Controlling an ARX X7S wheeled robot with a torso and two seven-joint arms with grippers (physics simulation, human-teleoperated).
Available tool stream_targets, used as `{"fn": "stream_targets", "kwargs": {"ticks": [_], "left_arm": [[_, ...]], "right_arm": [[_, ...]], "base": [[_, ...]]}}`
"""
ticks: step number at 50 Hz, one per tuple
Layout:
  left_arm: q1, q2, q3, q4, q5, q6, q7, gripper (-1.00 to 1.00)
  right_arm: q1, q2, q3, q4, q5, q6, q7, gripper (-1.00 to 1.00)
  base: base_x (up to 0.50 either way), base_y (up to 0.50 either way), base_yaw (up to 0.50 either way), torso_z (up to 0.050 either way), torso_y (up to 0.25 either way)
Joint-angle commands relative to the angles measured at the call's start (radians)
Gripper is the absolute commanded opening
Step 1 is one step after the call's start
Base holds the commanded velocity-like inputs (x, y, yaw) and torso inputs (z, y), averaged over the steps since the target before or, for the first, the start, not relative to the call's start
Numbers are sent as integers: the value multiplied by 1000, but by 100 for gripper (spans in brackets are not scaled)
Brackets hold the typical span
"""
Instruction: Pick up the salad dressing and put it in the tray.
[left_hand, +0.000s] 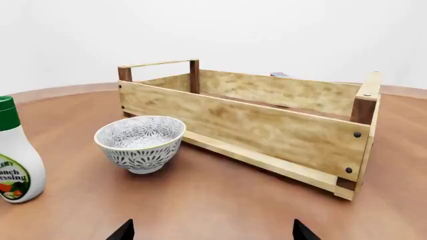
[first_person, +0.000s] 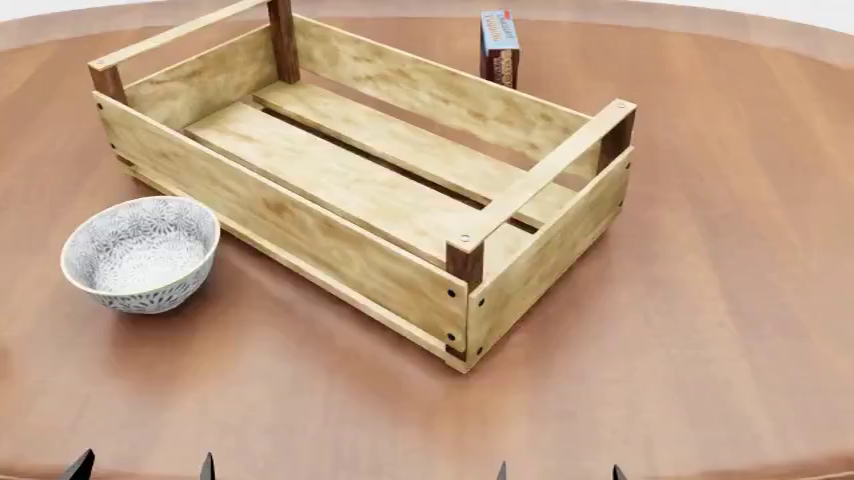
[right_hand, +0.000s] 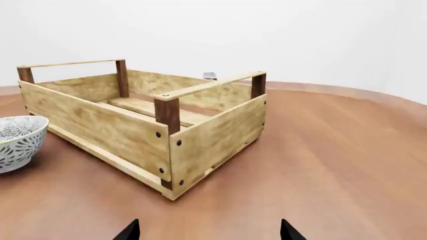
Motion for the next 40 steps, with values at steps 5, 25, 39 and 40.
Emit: {"fn": "stream_targets", "kwargs": {"ticks": [5,25,39,40], "left_arm": [[-3,-31,32,-2,-46,5,-26,100],[-8,-70,83,-3,-72,-1,-67,100],[-5,-87,103,-2,-88,1,-85,100],[-5,-88,104,-3,-89,2,-86,100]], "right_arm": [[3,31,-39,3,30,-2,34,100],[12,68,-79,9,74,3,72,100],[4,85,-107,7,77,-18,87,100],[3,87,-108,4,77,-15,89,100]], "base": [[0,0,0,0,0],[0,0,0,0,0],[0,344,0,0,0],[0,500,0,0,0]]}}
